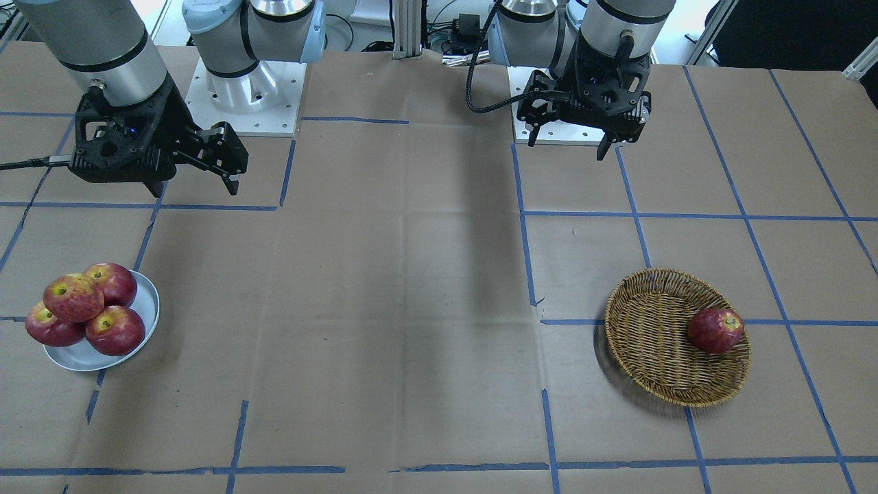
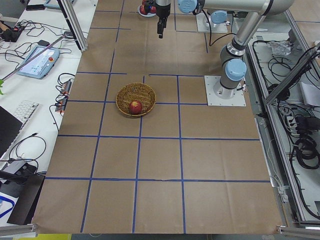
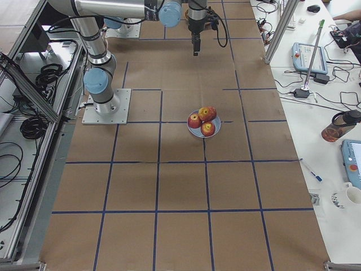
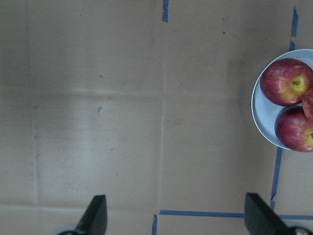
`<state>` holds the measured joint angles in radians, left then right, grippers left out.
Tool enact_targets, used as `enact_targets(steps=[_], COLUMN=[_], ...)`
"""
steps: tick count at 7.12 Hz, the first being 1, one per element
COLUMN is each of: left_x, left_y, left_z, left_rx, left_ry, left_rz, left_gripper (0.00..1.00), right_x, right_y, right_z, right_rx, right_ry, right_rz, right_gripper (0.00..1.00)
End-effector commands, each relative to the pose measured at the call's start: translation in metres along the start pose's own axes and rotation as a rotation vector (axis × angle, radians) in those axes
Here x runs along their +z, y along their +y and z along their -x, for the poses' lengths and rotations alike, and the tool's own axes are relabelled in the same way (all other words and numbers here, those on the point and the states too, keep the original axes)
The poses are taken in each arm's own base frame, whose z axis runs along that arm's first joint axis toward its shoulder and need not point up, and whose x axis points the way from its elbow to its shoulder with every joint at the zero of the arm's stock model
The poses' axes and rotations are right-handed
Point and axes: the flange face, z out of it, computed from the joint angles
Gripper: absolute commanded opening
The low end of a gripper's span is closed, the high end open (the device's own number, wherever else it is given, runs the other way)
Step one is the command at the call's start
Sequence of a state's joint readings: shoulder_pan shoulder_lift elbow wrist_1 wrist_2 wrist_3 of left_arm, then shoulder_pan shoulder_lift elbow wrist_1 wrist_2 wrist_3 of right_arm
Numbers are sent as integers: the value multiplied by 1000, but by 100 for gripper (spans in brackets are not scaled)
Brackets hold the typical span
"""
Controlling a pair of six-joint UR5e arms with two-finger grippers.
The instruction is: Transfer apple from basket to plate
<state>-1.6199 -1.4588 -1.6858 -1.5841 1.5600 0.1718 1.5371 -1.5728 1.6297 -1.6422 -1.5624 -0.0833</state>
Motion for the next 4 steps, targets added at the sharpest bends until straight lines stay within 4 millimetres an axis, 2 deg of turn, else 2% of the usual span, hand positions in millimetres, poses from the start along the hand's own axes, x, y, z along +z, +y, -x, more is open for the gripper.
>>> enact_targets(steps=[1,4], left_x=[-1,0], left_y=[1,1], left_z=[0,0], left_rx=[0,0], left_ry=[0,0], left_rz=[-1,1], left_gripper=[99,99], right_x=[-3,-4], right_y=[3,5], right_z=[1,2], right_rx=[-3,-3], right_ry=[-2,-6], right_rz=[-7,-9], right_gripper=[100,100])
